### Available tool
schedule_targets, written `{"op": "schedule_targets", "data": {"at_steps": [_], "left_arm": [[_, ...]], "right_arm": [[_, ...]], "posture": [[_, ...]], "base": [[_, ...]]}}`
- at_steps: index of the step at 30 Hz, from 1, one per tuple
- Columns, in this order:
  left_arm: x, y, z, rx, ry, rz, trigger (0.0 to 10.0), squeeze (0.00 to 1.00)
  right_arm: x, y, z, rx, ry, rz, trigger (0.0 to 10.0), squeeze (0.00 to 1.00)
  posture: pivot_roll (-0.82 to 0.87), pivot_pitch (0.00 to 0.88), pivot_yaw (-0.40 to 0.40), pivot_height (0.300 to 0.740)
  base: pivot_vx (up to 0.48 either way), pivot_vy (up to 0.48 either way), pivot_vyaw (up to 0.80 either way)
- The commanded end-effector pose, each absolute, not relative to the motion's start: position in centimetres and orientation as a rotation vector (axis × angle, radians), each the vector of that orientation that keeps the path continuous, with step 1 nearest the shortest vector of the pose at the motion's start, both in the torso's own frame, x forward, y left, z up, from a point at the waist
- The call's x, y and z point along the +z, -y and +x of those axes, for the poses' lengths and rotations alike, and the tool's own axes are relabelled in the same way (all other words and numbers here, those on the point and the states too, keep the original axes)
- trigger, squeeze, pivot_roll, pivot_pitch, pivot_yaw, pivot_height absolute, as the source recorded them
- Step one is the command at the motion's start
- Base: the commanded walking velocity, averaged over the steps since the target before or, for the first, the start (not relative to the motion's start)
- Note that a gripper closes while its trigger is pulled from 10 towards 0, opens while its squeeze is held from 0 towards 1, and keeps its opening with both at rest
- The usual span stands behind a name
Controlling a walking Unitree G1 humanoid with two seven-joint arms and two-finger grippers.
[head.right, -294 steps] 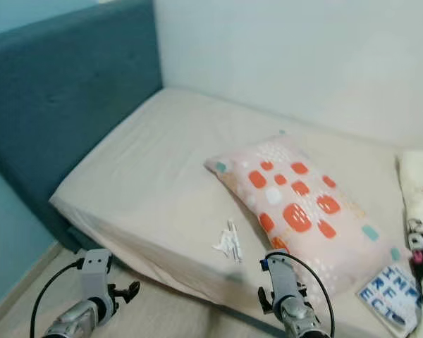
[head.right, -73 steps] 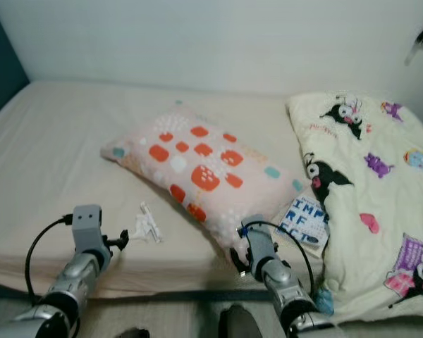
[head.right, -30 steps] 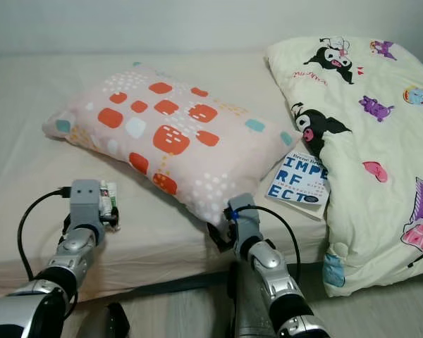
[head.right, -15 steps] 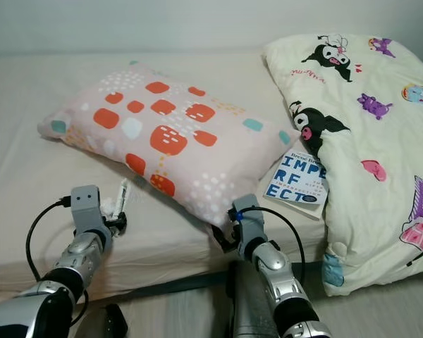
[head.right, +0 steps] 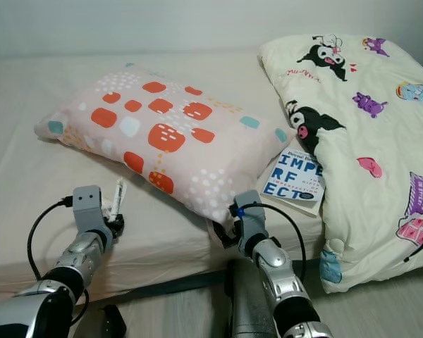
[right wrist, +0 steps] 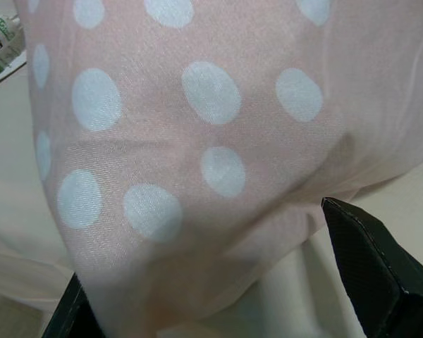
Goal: Clean up the room
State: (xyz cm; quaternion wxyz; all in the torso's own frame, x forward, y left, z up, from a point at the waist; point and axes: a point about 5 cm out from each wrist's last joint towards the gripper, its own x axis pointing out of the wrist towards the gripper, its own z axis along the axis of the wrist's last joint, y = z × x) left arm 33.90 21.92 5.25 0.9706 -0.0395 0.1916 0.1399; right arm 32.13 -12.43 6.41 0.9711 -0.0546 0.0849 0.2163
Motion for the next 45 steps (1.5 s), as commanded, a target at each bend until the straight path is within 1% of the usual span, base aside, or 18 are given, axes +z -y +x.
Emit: {"op": "schedule_targets", "data": {"at_steps": [1, 11, 14, 15, 16, 19, 21, 22, 26, 31, 34, 38, 39, 40, 41, 42, 44, 45], "left_arm": [[4.7, -21.5, 33.6, 0.271, -0.412, -0.07, 0.0, 0.0], [4.9, -21.8, 33.7, 0.25, -0.4, -0.052, 0.0, 0.0], [6.1, -21.6, 34.4, 0.075, -0.333, -0.012, 0.0, 0.0], [6.1, -21.6, 34.4, 0.075, -0.333, -0.012, 0.0, 0.0], [7.0, -21.7, 34.7, -0.053, -0.297, 0.002, 0.0, 0.0], [7.7, -22.4, 34.8, -0.118, -0.265, -0.019, 0.0, 0.0], [9.7, -24.7, 35.1, -0.118, -0.183, -0.102, 0.0, 0.0], [9.7, -24.7, 35.1, -0.118, -0.183, -0.102, 0.0, 0.0], [14.0, -29.6, 35.1, 0.034, -0.01, -0.12, 0.0, 0.0], [16.3, -32.2, 34.8, 0.162, 0.082, -0.102, 0.0, 0.0], [18.3, -33.7, 34.5, 0.204, 0.194, -0.185, 0.0, 0.0], [20.0, -32.3, 35.2, 0.002, 0.311, -0.367, 0.0, 0.0], [20.0, -32.3, 35.2, 0.002, 0.311, -0.367, 0.0, 0.0], [20.5, -31.0, 35.5, -0.128, 0.342, -0.442, 0.0, 0.0], [21.4, -28.1, 35.3, -0.444, 0.409, -0.617, 0.0, 0.0], [21.4, -28.1, 35.3, -0.444, 0.409, -0.617, 0.0, 0.0], [22.0, -25.4, 34.2, -0.712, 0.452, -0.713, 0.0, 0.0], [22.0, -25.4, 34.2, -0.712, 0.452, -0.713, 0.0, 0.0]], "right_arm": [[6.3, 13.0, 31.9, 0.41, -0.175, -0.086, 10.0, 0.0], [6.8, 12.9, 32.1, 0.412, -0.163, -0.084, 10.0, 0.0], [7.4, 12.9, 32.5, 0.414, -0.145, -0.075, 10.0, 0.0], [7.4, 12.9, 32.5, 0.414, -0.145, -0.075, 10.0, 0.0], [7.8, 12.8, 32.7, 0.418, -0.134, -0.069, 10.0, 0.0], [8.0, 12.7, 32.8, 0.422, -0.127, -0.068, 10.0, 0.0], [8.3, 12.5, 33.1, 0.43, -0.118, -0.066, 10.0, 0.0], [8.3, 12.5, 33.1, 0.43, -0.118, -0.066, 10.0, 0.0], [8.8, 12.1, 33.4, 0.445, -0.105, -0.065, 10.0, 0.0], [9.0, 11.9, 33.6, 0.457, -0.101, -0.067, 10.0, 0.0], [9.3, 11.7, 33.8, 0.465, -0.094, -0.068, 10.0, 0.0], [10.1, 11.9, 34.2, 0.462, -0.071, -0.051, 10.0, 0.0], [10.1, 11.9, 34.2, 0.462, -0.071, -0.051, 10.0, 0.0], [10.5, 11.9, 34.4, 0.459, -0.058, -0.033, 10.0, 0.0], [11.3, 12.0, 34.8, 0.45, -0.03, 0.024, 10.0, 0.0], [11.3, 12.0, 34.8, 0.45, -0.03, 0.024, 10.0, 0.0], [12.1, 12.0, 35.1, 0.442, -0.003, 0.088, 10.0, 0.0], [12.1, 12.0, 35.1, 0.442, -0.003, 0.088, 10.0, 0.0]], "posture": [[-0.27, 0.2, -0.012, 0.428], [-0.27, 0.193, -0.013, 0.428], [-0.26, 0.189, -0.015, 0.428], [-0.26, 0.189, -0.015, 0.428], [-0.25, 0.186, -0.018, 0.428], [-0.24, 0.184, -0.02, 0.428], [-0.22, 0.177, -0.025, 0.428], [-0.22, 0.177, -0.025, 0.428], [-0.21, 0.168, -0.031, 0.428], [-0.2, 0.16, -0.037, 0.428], [-0.2, 0.156, -0.041, 0.428], [-0.2, 0.148, -0.046, 0.428], [-0.2, 0.148, -0.046, 0.428], [-0.2, 0.146, -0.046, 0.428], [-0.2, 0.142, -0.045, 0.428], [-0.2, 0.142, -0.045, 0.428], [-0.2, 0.141, -0.043, 0.428], [-0.2, 0.141, -0.043, 0.428]], "base": [[0.0, 0.0, 0.0], [0.0, 0.0, 0.0], [0.0, 0.0, 0.0], [0.0, 0.0, 0.0], [0.0, 0.0, 0.0], [0.0, 0.0, 0.0], [0.0, 0.0, 0.0], [0.0, 0.0, 0.0], [0.0, 0.0, 0.0], [0.0, 0.0, 0.0], [0.0, 0.0, 0.0], [0.0, 0.0, 0.0], [0.0, 0.0, 0.0], [0.0, 0.0, 0.0], [0.0, 0.0, 0.0], [0.0, 0.0, 0.0], [0.0, 0.0, 0.0], [0.0, 0.0, 0.0]]}}
